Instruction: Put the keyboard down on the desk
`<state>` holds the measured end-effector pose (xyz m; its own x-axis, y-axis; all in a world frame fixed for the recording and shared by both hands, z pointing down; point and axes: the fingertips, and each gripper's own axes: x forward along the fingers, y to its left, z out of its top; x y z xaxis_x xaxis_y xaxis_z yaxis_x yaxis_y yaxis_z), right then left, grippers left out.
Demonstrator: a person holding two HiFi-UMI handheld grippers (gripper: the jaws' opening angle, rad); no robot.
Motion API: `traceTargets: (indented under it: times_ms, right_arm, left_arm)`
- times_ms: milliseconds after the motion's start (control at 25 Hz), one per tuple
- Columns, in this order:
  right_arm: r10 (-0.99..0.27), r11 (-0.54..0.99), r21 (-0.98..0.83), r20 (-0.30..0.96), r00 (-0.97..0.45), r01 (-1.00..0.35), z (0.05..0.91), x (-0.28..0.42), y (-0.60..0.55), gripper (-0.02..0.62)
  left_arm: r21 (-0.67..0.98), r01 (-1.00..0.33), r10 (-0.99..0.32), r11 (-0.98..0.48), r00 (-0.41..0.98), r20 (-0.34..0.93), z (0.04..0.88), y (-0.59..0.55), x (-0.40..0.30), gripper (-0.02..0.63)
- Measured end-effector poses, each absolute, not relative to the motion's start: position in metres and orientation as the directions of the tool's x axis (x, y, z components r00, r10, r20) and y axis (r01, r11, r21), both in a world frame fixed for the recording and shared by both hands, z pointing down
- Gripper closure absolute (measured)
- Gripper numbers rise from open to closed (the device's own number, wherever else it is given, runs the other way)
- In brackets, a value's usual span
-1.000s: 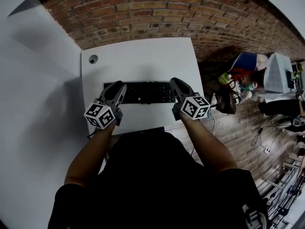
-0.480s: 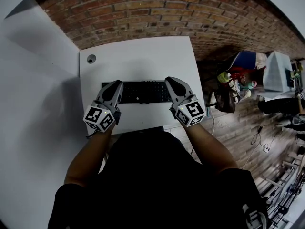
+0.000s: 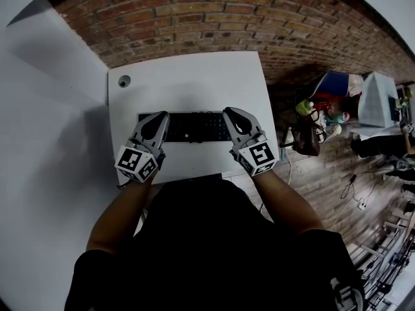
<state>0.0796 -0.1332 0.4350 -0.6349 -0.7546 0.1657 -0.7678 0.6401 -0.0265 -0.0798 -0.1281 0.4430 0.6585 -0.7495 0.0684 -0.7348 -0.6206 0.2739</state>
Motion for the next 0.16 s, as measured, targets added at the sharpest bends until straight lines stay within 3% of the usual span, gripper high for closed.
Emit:
traceTargets:
  times_ms: [160]
  right_arm:
    - [-0.762,0.634,-0.017,0.156,-0.629,-0.773,0.4299,0.0824,-0.1335,0.543]
  left_arm:
    - [0.241,-0.729,-0.740,-0.641,0.670,0.061,0.4346,-0.1230,-0.0722,0.577]
